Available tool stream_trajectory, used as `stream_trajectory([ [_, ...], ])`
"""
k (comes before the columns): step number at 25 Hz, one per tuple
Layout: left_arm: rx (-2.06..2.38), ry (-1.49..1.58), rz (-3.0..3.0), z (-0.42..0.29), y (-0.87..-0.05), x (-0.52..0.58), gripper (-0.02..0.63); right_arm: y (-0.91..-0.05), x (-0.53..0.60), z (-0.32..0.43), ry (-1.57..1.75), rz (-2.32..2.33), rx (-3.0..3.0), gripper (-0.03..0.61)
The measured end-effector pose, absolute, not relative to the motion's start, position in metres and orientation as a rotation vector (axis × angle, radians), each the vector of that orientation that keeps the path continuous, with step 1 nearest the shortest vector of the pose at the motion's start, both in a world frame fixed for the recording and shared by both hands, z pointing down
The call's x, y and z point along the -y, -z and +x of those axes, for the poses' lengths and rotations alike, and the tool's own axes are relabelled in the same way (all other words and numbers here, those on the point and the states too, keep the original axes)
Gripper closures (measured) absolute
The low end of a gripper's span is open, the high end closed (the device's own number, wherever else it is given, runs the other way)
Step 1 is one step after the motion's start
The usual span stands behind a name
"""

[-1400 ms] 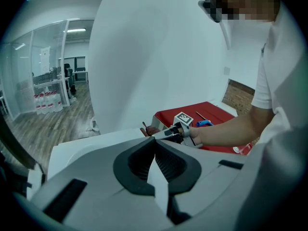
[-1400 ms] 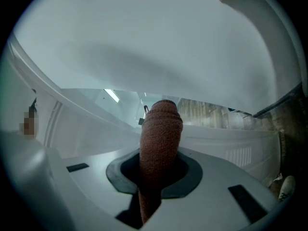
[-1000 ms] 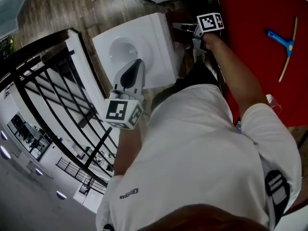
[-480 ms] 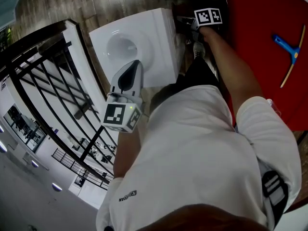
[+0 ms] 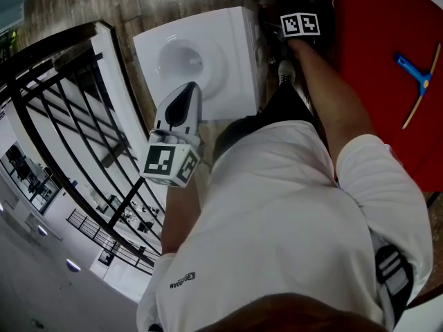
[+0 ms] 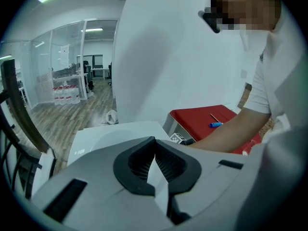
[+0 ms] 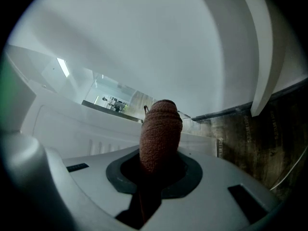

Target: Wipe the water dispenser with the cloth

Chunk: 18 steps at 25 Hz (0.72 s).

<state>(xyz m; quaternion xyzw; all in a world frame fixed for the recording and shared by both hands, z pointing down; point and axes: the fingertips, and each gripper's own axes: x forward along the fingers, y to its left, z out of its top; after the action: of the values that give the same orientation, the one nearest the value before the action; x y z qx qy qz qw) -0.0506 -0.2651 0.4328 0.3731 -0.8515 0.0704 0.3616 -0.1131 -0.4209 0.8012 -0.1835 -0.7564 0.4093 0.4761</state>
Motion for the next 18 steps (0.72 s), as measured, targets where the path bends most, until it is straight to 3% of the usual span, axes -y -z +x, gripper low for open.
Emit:
stream_trajectory([
  [8, 2.211, -0.169, 1.064, -0.044, -0.423, 0.252, 0.621, -0.752, 0.424, -0.102, -0.952, -0.44, 1.971, 0.515],
  [18, 2.24, -0.209, 1.223, -0.032, -0.41, 0.183, 0.621, -0.603, 0.427, -0.051, -0.786, -0.337, 2.258, 0.515],
])
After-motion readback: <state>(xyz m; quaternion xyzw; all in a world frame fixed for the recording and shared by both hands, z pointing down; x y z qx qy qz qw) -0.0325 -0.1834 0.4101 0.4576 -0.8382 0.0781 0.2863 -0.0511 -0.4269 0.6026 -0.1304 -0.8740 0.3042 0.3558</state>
